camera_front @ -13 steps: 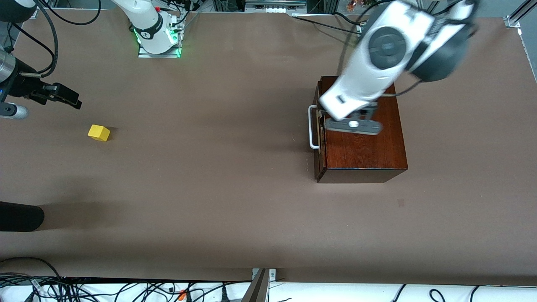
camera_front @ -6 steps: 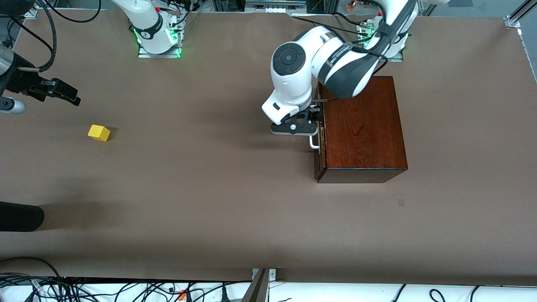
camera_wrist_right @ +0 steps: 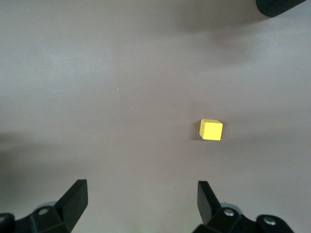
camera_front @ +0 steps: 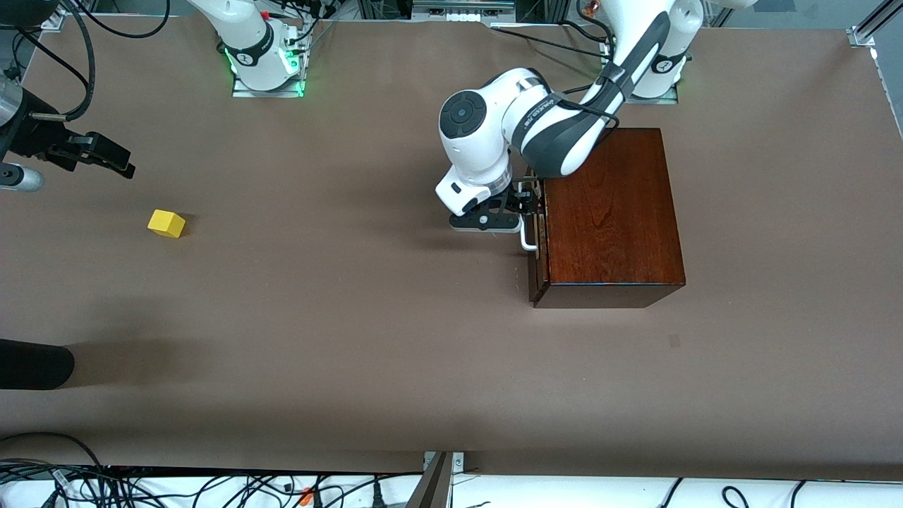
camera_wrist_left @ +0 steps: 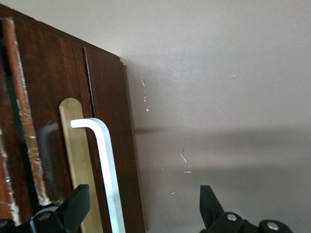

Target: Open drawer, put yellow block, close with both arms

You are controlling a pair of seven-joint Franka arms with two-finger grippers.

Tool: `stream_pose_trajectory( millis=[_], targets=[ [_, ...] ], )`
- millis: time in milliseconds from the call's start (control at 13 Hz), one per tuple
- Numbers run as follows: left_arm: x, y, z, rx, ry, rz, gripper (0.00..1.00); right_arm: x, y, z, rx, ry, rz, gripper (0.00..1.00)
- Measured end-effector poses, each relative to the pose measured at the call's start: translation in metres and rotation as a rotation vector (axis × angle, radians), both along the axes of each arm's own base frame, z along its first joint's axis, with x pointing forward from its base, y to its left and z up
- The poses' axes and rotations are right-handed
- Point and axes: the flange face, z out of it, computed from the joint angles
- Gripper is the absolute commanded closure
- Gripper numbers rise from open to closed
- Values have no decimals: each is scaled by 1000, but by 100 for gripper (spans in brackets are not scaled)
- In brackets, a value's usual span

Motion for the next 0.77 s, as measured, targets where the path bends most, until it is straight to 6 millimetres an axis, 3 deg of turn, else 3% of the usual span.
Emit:
stream_pose_trajectory(
  millis=[308,769],
  targets=[
    [2,8,-13,26,-26,-22,0,0,0,0,0,0,0,0],
    [-12,11,-39,39,-7,-26,0,0,0,0,0,0,0,0]
  ],
)
